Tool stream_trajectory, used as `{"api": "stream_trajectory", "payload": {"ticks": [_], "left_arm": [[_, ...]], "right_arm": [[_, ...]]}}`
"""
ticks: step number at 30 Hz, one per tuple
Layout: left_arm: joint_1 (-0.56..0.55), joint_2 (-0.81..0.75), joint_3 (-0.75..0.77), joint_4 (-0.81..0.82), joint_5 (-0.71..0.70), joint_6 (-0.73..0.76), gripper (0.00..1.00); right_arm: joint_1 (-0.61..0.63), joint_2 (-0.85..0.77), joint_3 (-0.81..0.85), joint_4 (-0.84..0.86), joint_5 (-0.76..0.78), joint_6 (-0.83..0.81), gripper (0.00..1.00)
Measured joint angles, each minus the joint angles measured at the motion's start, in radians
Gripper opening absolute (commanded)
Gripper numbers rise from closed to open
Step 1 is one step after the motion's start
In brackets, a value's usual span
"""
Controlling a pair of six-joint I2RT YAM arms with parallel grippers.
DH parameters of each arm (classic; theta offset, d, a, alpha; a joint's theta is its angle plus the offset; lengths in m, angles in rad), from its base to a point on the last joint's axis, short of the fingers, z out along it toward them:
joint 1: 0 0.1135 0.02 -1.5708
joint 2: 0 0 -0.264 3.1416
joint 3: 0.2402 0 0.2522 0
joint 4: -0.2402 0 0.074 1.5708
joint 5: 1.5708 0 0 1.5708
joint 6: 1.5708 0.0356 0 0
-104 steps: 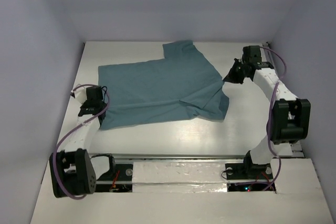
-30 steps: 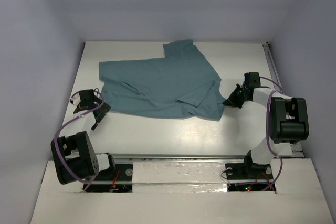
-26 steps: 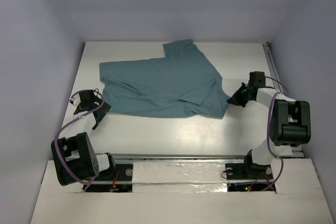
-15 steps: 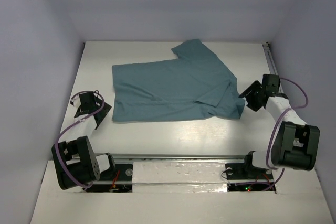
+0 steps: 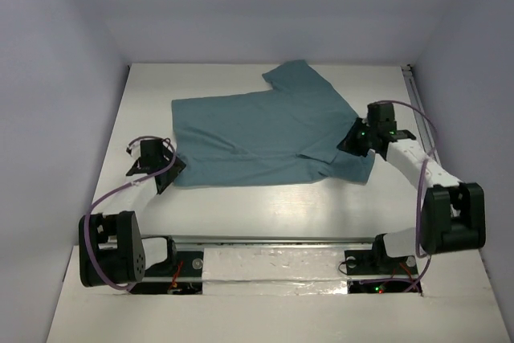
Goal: Fold and stack the t-shirts
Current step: Fold the flattened tshirt in 1/3 of the way
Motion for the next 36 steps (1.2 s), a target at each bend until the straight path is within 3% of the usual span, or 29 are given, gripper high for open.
{"api": "stream_trajectory", "payload": {"ticks": [3,4,15,24,30,36], "left_arm": [[-0.003,-0.001,-0.003,-0.008,-0.007,-0.01,0.57],[-0.003,-0.002,-0.005,-0.008,-0.011,-0.015,0.48],[-0.006,-0.013,-0.035,-0.015,-0.022,-0.039,0.0],[-0.01,-0.031,-0.035,-0.036,-0.03,-0.039,0.0],[-0.014,-0.091,-0.035,-0.068,-0.059,-0.035,0.0],[-0.014,-0.117,-0.035,-0.087,-0.087,-0.035,0.0]], "right_arm": [[0.045,0.098,0.004,0.015,-0.01,0.006,0.45],[0.047,0.128,0.004,0.014,-0.01,0.008,0.46],[0.065,0.236,0.0,0.049,-0.011,0.021,0.4],[0.097,0.287,-0.001,0.076,-0.025,0.048,0.31],[0.102,0.287,0.0,0.074,-0.022,0.056,0.08],[0.115,0.288,0.045,0.042,-0.008,0.053,0.05]]}}
